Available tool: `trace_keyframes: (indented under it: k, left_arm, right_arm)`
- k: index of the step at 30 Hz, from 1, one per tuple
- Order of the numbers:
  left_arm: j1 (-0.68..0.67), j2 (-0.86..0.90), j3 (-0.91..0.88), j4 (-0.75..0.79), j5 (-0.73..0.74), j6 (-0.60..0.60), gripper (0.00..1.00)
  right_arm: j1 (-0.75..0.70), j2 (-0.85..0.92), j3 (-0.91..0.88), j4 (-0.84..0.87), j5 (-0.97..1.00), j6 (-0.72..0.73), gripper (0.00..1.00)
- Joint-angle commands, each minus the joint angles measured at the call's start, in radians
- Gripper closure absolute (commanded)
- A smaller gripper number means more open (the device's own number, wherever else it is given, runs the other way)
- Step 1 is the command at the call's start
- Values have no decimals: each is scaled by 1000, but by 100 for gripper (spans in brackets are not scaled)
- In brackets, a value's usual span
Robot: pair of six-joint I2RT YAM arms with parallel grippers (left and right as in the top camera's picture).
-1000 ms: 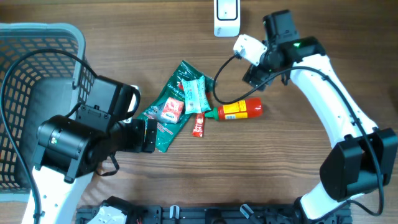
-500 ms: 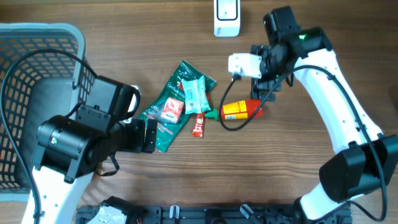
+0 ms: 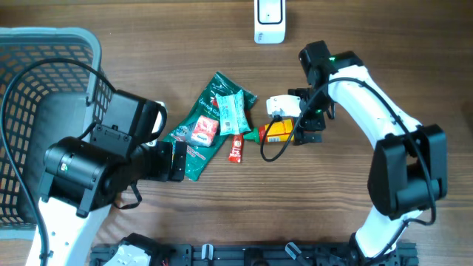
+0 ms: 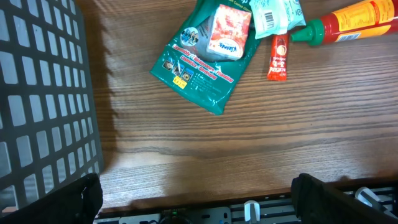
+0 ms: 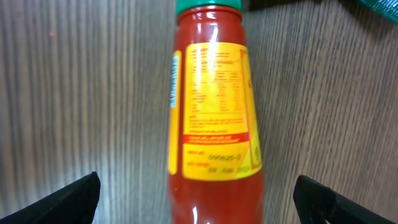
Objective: Scan the item barcode
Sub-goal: 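Regrasp the lying sauce bottle around its body with the right gripper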
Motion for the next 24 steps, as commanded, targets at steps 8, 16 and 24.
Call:
trace_keyframes:
  k: [8, 16, 24]
  left_arm:
    - [5, -7, 4, 3, 12, -10, 0]
    - [5, -7, 4, 2, 12, -10, 0]
    - [5, -7, 4, 2, 12, -10, 0]
  right_arm:
    - [0, 153, -3, 37, 9, -17, 0]
    - [-10, 184, -14, 51, -1, 14, 12]
    - [-37, 184, -124, 180, 65, 51, 14]
